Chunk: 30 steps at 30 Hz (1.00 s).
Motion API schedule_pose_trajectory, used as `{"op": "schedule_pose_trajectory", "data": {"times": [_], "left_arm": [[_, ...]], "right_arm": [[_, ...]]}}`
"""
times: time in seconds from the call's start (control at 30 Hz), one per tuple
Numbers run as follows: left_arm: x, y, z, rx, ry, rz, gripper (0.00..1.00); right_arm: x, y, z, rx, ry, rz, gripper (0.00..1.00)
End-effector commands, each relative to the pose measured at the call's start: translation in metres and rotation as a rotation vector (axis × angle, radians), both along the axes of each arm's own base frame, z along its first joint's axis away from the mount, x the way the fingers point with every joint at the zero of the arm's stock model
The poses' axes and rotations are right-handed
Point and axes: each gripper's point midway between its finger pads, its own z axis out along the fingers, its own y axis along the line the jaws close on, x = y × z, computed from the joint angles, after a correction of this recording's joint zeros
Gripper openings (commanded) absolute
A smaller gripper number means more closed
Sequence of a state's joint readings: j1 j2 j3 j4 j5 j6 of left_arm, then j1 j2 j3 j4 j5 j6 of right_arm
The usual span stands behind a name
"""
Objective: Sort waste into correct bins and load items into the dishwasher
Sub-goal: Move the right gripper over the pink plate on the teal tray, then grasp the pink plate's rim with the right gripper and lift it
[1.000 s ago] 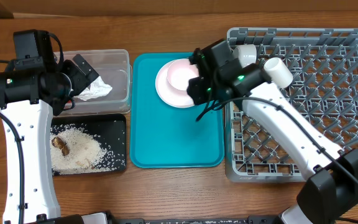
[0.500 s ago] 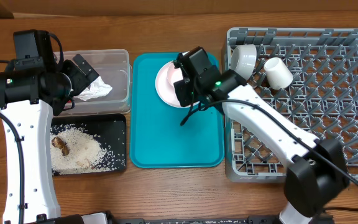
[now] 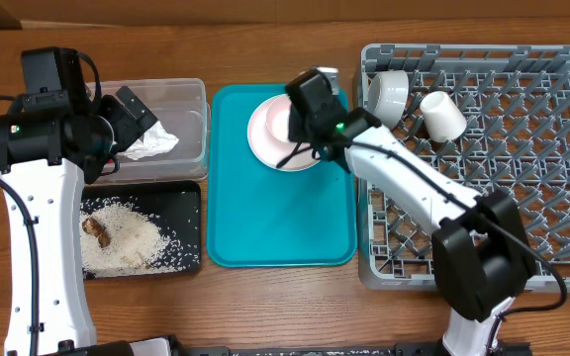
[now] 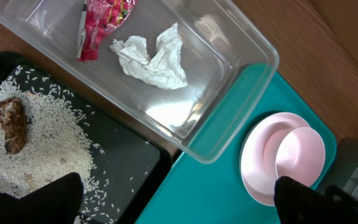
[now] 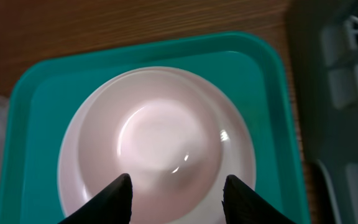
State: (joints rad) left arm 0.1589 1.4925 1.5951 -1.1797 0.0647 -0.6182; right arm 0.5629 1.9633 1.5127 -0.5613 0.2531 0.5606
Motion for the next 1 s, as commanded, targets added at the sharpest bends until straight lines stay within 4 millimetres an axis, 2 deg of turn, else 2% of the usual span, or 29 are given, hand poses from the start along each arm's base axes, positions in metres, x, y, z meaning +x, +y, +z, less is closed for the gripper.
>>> {"op": "schedule_pose_trajectory", "data": {"times": [0.0, 0.13, 0.23, 0.27, 0.33, 0.5, 0.7, 0.73, 0.8, 0.97], "left_arm": [[0.002, 0.001, -0.001, 0.006, 0.002, -0.017, 1.0], [0.002, 0.001, -0.001, 0.006, 0.002, -0.016, 1.0], [0.002, 0.001, -0.001, 0.006, 0.002, -0.016, 1.0], [0.002, 0.001, -0.001, 0.006, 0.002, -0.016, 1.0], [0.002, 0.001, -0.001, 0.006, 0.002, -0.016, 1.0], [0.002, 0.001, -0.001, 0.006, 0.002, -0.016, 1.0], [0.002, 0.001, -0.001, 0.005, 0.003, -0.016, 1.0], [0.002, 0.001, -0.001, 0.006, 0.002, -0.016, 1.0], [0.002, 0.001, -0.001, 0.006, 0.002, -0.016, 1.0], [0.002, 0.001, -0.001, 0.005, 0.003, -0.016, 1.0]], "right_arm": [[0.016, -0.023, -0.005, 0.034, -0.014, -0.165, 0.49], [0.02, -0.026, -0.021, 0.054, 0.027, -0.163, 0.48], [0.024, -0.017, -0.029, 0.096, 0.04, -0.137, 0.48], [0.024, -0.013, -0.032, 0.11, 0.046, -0.128, 0.45], [0.023, -0.011, -0.038, 0.114, 0.063, -0.121, 0.38], [0.015, -0.016, -0.052, 0.086, 0.11, -0.128, 0.37], [0.012, -0.013, -0.054, 0.094, 0.125, -0.117, 0.37], [0.011, -0.011, -0.054, 0.102, 0.133, -0.111, 0.36], [0.007, -0.008, -0.056, 0.114, 0.153, -0.099, 0.27], [0.001, -0.005, -0.058, 0.13, 0.185, -0.093, 0.23]]}}
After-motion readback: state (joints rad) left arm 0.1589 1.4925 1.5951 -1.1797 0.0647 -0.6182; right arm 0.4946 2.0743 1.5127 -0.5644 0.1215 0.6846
